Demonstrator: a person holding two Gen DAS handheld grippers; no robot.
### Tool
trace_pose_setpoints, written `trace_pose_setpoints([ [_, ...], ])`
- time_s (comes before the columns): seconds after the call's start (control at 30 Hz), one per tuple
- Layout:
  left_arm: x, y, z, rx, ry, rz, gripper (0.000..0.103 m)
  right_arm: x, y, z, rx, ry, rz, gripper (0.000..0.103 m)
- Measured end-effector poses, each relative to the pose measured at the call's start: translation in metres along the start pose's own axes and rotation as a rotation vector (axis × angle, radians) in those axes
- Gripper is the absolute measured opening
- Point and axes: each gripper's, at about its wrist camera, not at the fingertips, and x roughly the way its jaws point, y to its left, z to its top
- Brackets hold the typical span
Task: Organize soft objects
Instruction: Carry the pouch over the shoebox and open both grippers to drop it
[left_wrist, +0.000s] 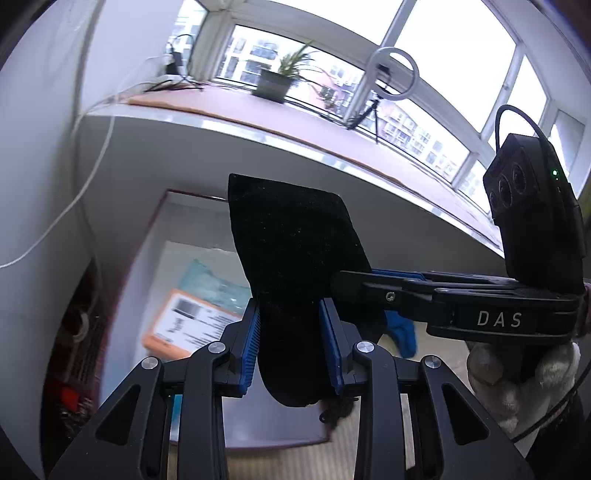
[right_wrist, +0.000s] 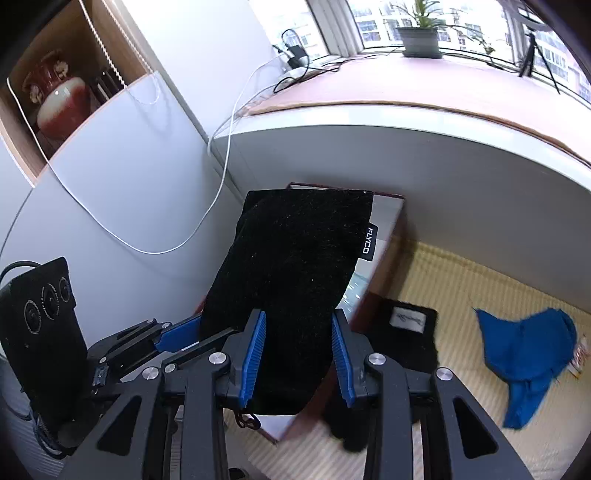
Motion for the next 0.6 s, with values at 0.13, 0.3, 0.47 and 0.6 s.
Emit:
trace_pose_setpoints([
  [0.13,0.006,0.012,0.001,-0.008,0.019,0.037,0.030,0.025,0.006,0.008,-0.004,0.024,-0.008,0.032],
  [0.3,0.018,0.028,0.001,-0.030,0.046,0.056,0.030,0.048,0.008,0.013,-0.011,0.048,-0.023,0.032],
  [0.47,0.028,0.033,0.003,-0.034,0.065,0.085,0.029,0.065,0.005,0.018,-0.014,0.060,-0.052,0.032],
  [0.6,0.032,0.039,0.006,-0.033,0.060,0.129,0.029,0.072,-0.001,0.022,-0.027,0.050,-0.098,0.034],
])
